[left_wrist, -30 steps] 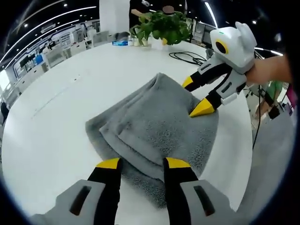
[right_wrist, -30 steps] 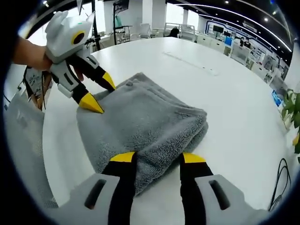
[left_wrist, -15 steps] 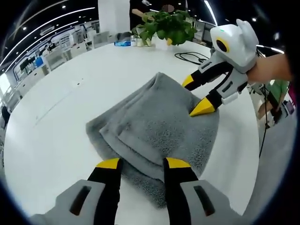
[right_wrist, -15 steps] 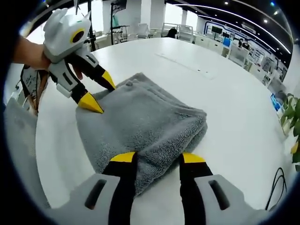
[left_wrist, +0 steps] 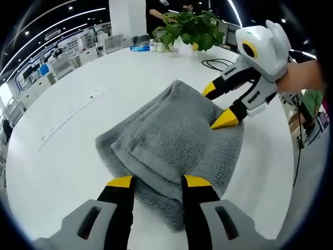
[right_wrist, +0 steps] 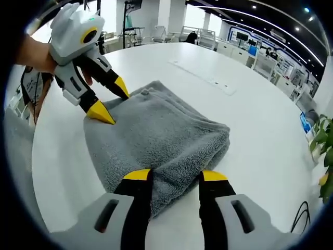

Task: Fold the towel on the table until its edges align and the towel forms a compact rectangular stack.

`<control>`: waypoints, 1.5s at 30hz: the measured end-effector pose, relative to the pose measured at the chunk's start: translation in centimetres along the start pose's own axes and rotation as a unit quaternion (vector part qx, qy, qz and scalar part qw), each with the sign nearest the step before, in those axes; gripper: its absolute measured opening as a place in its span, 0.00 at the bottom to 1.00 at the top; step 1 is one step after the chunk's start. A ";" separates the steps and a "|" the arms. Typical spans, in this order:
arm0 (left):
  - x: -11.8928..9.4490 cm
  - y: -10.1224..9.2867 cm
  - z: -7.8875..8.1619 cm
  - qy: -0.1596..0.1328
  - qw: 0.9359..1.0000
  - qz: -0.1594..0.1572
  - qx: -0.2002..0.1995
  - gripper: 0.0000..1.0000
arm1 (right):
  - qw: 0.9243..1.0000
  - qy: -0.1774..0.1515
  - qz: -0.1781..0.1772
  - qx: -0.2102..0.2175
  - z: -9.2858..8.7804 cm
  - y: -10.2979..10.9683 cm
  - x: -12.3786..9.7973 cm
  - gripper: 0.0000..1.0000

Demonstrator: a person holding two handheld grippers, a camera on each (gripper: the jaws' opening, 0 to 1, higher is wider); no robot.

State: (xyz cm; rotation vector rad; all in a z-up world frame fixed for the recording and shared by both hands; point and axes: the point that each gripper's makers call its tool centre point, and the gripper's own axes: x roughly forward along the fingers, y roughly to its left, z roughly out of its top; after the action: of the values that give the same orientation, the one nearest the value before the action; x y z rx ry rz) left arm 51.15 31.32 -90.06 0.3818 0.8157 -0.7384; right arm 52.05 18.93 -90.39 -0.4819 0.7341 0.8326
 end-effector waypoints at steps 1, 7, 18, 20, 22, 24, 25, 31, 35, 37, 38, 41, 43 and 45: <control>0.1 0.2 0.1 -0.002 1.000 0.003 -0.004 0.37 | 1.000 -0.001 -0.002 -0.002 0.1 -0.1 0.0 0.34; 0.3 0.6 0.5 -0.007 1.000 0.006 -0.002 0.37 | 1.000 -0.005 -0.006 0.004 0.2 -0.5 0.2 0.32; 0.3 0.6 0.5 -0.007 1.000 0.015 -0.006 0.36 | 1.000 -0.004 -0.008 0.009 0.3 -0.5 0.1 0.32; 0.3 0.6 0.5 -0.007 1.000 0.016 -0.008 0.35 | 1.000 -0.003 -0.010 0.006 0.3 -0.5 0.1 0.32; 0.3 0.6 0.5 -0.006 1.000 0.018 -0.006 0.35 | 1.000 -0.002 -0.010 0.008 0.2 -0.5 0.1 0.32; 0.2 0.7 0.5 -0.006 1.000 0.018 -0.009 0.36 | 1.000 0.000 -0.010 0.013 0.2 -0.5 0.1 0.32; 0.2 0.7 0.6 -0.005 1.000 0.019 -0.009 0.36 | 1.000 0.002 -0.011 0.016 0.2 -0.6 0.1 0.33; -0.7 1.8 0.9 -0.016 0.999 0.042 -0.017 0.48 | 0.996 -0.007 -0.045 0.081 0.4 -2.0 -0.7 0.44; -2.0 2.8 1.8 -0.052 0.996 0.064 -0.041 0.65 | 0.991 -0.074 -0.067 0.090 2.3 -3.1 -2.4 0.52; -2.7 3.1 2.3 -0.067 0.994 0.072 -0.053 0.80 | 0.987 -0.103 -0.067 0.106 3.3 -3.3 -3.1 0.57; -3.1 2.9 2.5 -0.076 0.993 0.070 -0.058 0.85 | 0.985 -0.114 -0.066 0.113 3.8 -3.3 -3.6 0.59; -4.1 2.9 2.9 -0.087 0.992 0.076 -0.048 0.88 | 0.984 -0.126 -0.068 0.106 4.5 -3.0 -4.7 0.65; -4.8 2.8 3.4 -0.096 0.991 0.080 -0.042 0.91 | 0.985 -0.129 -0.070 0.095 4.8 -2.8 -5.0 0.72; -5.5 2.7 3.9 -0.105 0.990 0.084 -0.040 0.92 | 0.985 -0.133 -0.069 0.090 5.0 -2.4 -5.4 0.76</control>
State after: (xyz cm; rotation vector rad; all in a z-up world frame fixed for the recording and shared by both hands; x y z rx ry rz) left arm 52.52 33.45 -83.25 0.2921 0.6049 -0.5759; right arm 53.50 18.09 -82.77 -0.2485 0.5164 0.6781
